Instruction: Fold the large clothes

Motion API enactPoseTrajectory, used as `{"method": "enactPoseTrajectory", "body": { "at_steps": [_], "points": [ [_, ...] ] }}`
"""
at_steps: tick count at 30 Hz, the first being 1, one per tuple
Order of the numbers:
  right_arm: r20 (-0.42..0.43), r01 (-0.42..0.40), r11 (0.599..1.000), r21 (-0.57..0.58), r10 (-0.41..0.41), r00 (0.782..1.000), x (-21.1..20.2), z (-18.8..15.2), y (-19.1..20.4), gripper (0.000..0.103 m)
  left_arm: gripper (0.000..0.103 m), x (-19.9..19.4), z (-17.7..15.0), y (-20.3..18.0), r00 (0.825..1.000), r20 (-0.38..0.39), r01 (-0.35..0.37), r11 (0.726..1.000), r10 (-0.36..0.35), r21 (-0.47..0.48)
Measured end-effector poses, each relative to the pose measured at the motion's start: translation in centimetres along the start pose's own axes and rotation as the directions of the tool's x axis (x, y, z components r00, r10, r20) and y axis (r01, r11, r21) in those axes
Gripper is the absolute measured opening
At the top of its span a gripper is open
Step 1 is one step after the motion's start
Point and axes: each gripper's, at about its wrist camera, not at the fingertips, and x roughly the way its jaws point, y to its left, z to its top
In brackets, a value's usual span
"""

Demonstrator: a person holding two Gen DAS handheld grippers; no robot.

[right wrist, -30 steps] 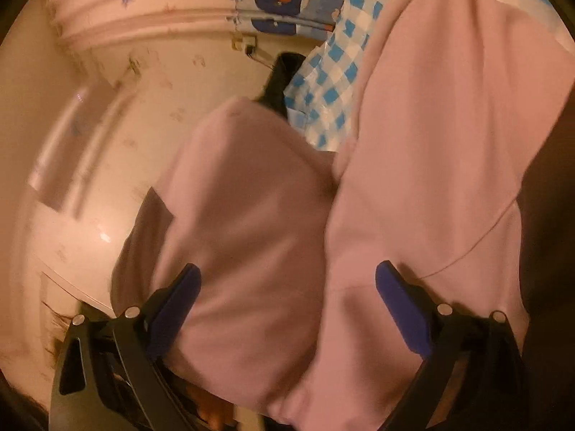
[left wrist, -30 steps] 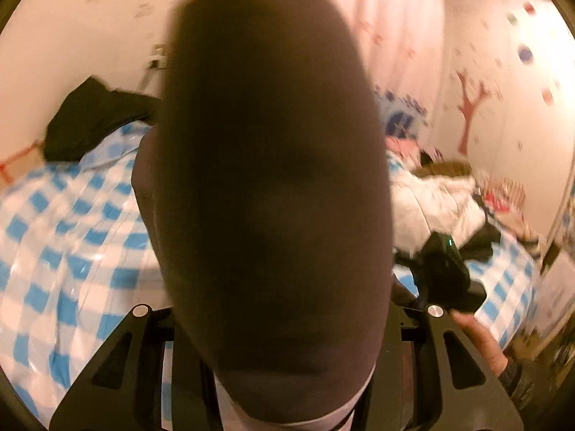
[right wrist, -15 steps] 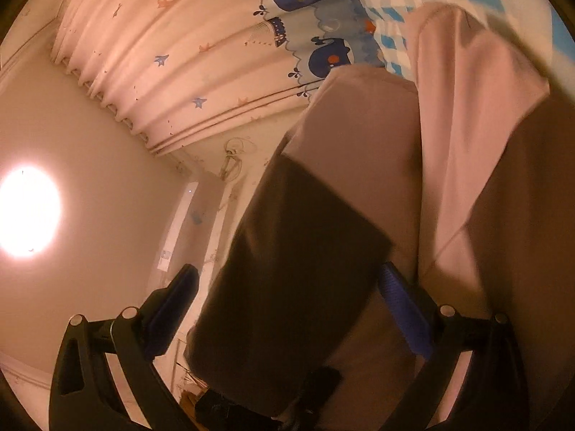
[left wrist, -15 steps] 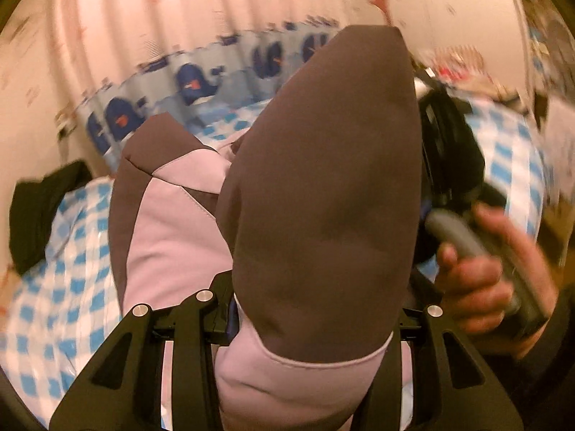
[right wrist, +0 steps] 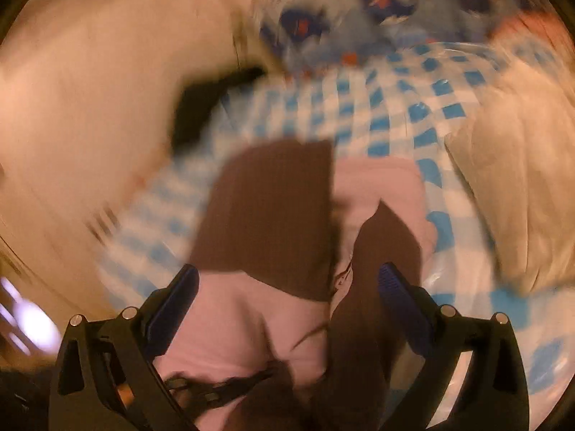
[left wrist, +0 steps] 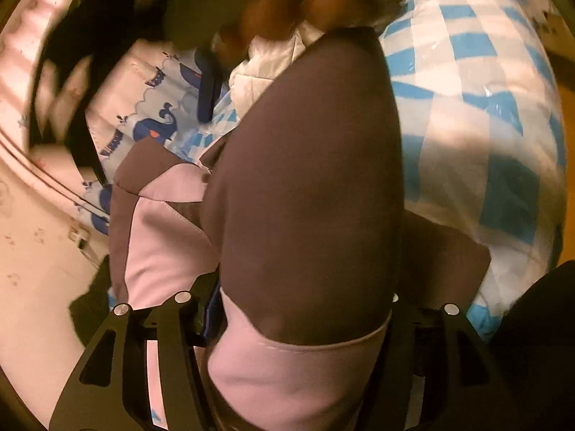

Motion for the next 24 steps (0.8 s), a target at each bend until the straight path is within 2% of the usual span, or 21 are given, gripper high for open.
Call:
{"method": "enactPoseTrajectory", "body": {
  "at_steps": [1, 4, 6, 7, 8, 9, 10, 11, 12, 13, 15, 16, 17, 18, 19, 20, 21, 22, 23, 24],
  "points": [
    [-0.044, 0.045, 0.999, -0.01, -0.046, 0.998, 1.9, 0.1, -0.2, 0.096, 0.056, -0.4, -0.1, -0.2, 1.0, -0.004, -0.007, 1.0, 0.007, 0.003],
    [-0.044, -0.05, 0.993, 0.104, 0.055, 0.998, 3.4, -3.4, -3.3, 0.096, 0.058, -1.8, -1.0, -0.4, 1.0, -0.005, 0.01, 1.0, -0.009, 0.027],
    [-0.015, -0.085, 0.985, 0.15, 0.089, 0.996, 3.6, -4.9, -4.8, 0.096, 0.058, -4.0, -2.0, 0.4, 0.996, 0.019, 0.085, 0.996, -0.085, 0.009],
    [-0.003, -0.1, 0.98, 0.172, 0.102, 0.995, 3.6, -5.9, -5.2, 0.096, 0.058, -5.2, -2.5, 1.3, 0.99, 0.032, 0.136, 0.99, -0.135, -0.036],
    [0.014, -0.122, 0.973, 0.196, 0.121, 0.993, 3.6, -6.8, -5.7, 0.096, 0.058, -6.5, -3.2, 3.1, 0.974, 0.051, 0.227, 0.965, -0.222, -0.131],
    [0.039, -0.142, 0.966, 0.215, 0.137, 0.99, 3.4, -7.7, -6.1, 0.096, 0.058, -7.6, -3.9, 5.4, 0.946, 0.086, 0.326, 0.916, -0.314, -0.236],
    [0.054, -0.15, 0.964, 0.222, 0.141, 0.988, 3.2, -8.0, -5.8, 0.096, 0.058, -8.2, -4.4, 7.4, 0.925, 0.133, 0.379, 0.872, -0.355, -0.31],
    [0.078, -0.164, 0.959, 0.232, 0.15, 0.986, 3.3, -8.7, -6.1, 0.096, 0.058, -8.6, -5.1, 10.6, 0.909, 0.204, 0.415, 0.81, -0.362, -0.413],
    [0.1, -0.178, 0.954, 0.242, 0.158, 0.982, 3.5, -9.1, -6.1, 0.096, 0.058, -8.4, -5.4, 13.8, 0.91, 0.248, 0.415, 0.758, -0.333, -0.504],
    [0.115, -0.187, 0.95, 0.252, 0.162, 0.98, 3.6, -9.2, -6.1, 0.096, 0.058, -7.9, -5.5, 15.4, 0.912, 0.26, 0.41, 0.733, -0.317, -0.542],
    [0.142, -0.205, 0.941, 0.271, 0.171, 0.975, 3.7, -9.7, -6.0, 0.096, 0.06, -5.3, -5.5, 19.7, 0.918, 0.305, 0.395, 0.654, -0.254, -0.645],
    [0.155, -0.216, 0.934, 0.284, 0.177, 0.972, 3.7, -10.1, -6.1, 0.096, 0.062, -4.0, -5.5, 20.7, 0.916, 0.319, 0.4, 0.624, -0.244, -0.671],
    [0.168, -0.225, 0.929, 0.294, 0.182, 0.969, 3.8, -10.4, -6.2, 0.096, 0.062, -1.4, -5.2, 21.9, 0.912, 0.32, 0.409, 0.575, -0.255, -0.709],
    [0.18, -0.235, 0.923, 0.304, 0.187, 0.966, 3.8, -10.8, -6.3, 0.096, 0.062, 0.8, -4.9, 22.5, 0.904, 0.324, 0.426, 0.537, -0.278, -0.728],
    [0.19, -0.243, 0.919, 0.31, 0.191, 0.963, 3.8, -11.0, -6.4, 0.096, 0.062, 3.0, -4.7, 23.8, 0.899, 0.326, 0.435, 0.519, -0.291, -0.736],
    [0.204, -0.255, 0.913, 0.319, 0.197, 0.959, 3.9, -11.5, -6.6, 0.096, 0.062, 5.0, -4.0, 23.3, 0.906, 0.302, 0.418, 0.521, -0.296, -0.744],
    [0.212, -0.263, 0.908, 0.325, 0.201, 0.956, 4.0, -11.9, -6.8, 0.096, 0.062, 7.1, -3.5, 22.8, 0.902, 0.279, 0.421, 0.519, -0.33, -0.744],
    [0.218, -0.267, 0.905, 0.331, 0.202, 0.955, 4.0, -12.3, -7.1, 0.096, 0.062, 9.8, -3.4, 21.8, 0.876, 0.26, 0.45, 0.494, -0.407, -0.744],
    [0.211, -0.257, 0.907, 0.334, 0.194, 0.958, 4.0, -12.7, -7.2, 0.096, 0.062, 12.0, -3.6, 19.8, 0.884, 0.214, 0.421, 0.507, -0.416, -0.752],
    [0.203, -0.251, 0.909, 0.334, 0.191, 0.96, 4.0, -12.8, -7.3, 0.096, 0.066, 13.0, -3.6, 18.2, 0.902, 0.18, 0.39, 0.563, -0.391, -0.729]
  ]
}}
